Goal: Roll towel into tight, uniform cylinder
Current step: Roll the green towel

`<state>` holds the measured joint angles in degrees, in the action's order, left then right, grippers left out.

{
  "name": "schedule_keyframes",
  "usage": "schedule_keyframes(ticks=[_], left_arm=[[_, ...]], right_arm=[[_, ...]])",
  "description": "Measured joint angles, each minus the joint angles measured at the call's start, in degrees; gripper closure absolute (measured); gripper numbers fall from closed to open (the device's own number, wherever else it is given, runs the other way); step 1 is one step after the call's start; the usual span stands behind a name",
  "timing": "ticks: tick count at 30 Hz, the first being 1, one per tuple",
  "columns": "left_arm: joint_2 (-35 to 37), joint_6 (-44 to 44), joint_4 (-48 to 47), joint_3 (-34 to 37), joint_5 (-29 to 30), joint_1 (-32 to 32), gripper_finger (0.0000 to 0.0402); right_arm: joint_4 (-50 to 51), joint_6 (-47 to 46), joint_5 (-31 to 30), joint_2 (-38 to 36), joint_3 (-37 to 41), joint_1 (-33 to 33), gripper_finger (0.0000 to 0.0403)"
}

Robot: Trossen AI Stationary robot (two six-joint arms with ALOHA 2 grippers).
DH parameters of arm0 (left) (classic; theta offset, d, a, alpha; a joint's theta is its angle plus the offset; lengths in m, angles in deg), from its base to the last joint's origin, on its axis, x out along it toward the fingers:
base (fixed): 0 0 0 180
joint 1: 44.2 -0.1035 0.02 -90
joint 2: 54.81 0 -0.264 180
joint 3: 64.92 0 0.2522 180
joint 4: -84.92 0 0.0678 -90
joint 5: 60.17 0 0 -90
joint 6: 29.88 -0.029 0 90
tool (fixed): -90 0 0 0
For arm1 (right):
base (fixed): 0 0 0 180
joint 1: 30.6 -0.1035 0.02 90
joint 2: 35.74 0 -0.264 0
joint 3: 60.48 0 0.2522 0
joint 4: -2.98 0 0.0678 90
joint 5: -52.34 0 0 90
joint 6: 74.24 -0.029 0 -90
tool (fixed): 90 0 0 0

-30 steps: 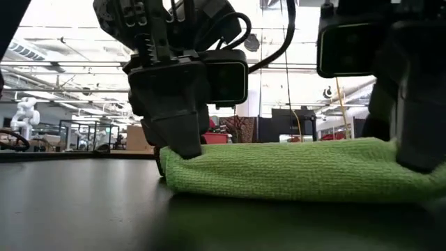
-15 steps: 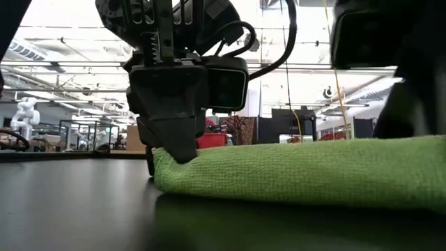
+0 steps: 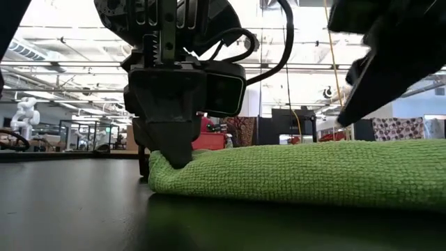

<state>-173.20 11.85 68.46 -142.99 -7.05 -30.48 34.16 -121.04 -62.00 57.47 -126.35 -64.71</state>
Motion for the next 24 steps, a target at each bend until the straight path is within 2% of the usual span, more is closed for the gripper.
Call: schedule_keyframes(ticks=[12,24], left_arm=[[0.0,3.2,-0.1,0.1,-0.1,-0.9,0.0394],[0.0,4.9,-0.2,0.2,-0.2,-3.8,0.0393]], right_arm=[[-8.9,10.0,3.8,1.6,6.9,11.3,0.0296],[-11.8,11.9,6.3,1.3,13.5,19.7,0.0314]])
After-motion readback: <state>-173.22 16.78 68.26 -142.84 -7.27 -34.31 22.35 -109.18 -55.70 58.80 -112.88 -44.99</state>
